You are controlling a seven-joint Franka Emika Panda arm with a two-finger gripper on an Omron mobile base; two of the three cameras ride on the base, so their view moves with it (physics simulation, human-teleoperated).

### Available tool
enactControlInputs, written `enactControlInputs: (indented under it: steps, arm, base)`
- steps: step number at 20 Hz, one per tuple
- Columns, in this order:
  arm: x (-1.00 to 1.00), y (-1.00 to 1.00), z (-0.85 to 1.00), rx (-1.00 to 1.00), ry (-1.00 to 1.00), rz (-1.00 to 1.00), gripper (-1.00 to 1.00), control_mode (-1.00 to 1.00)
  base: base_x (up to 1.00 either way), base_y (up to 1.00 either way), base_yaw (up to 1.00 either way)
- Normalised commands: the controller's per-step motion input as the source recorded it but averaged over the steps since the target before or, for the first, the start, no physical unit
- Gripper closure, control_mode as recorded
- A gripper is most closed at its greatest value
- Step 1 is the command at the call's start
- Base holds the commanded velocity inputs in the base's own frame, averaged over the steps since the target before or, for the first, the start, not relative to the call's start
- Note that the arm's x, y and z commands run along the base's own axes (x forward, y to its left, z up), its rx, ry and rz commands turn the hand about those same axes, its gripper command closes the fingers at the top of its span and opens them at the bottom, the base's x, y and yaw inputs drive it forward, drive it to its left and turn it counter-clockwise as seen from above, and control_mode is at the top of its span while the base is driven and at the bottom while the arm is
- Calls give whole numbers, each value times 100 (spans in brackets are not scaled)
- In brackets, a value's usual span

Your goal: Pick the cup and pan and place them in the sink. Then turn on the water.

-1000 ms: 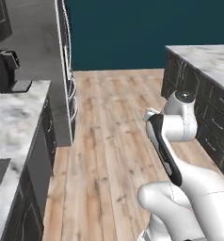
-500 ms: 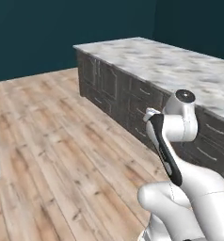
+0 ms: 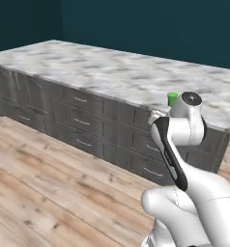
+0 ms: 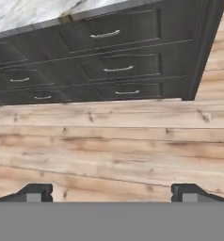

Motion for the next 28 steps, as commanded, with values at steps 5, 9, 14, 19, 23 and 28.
enactControlInputs:
  steps: [5,9,14,19,23,28]
  arm:
    - [0,0,0,0,0,0,-100,100]
    - [0,0,0,0,0,0,-100,100]
    - [0,0,0,0,0,0,-100,100]
    - [0,0,0,0,0,0,-100,100]
    - [0,0,0,0,0,0,-100,100]
    - [0,0,0,0,0,0,-100,100]
  base:
    - [85,32,-53]
    - [99,40,-49]
    - [78,20,-34]
    - [49,0,-16]
    - [51,0,-11]
    - [68,0,-17]
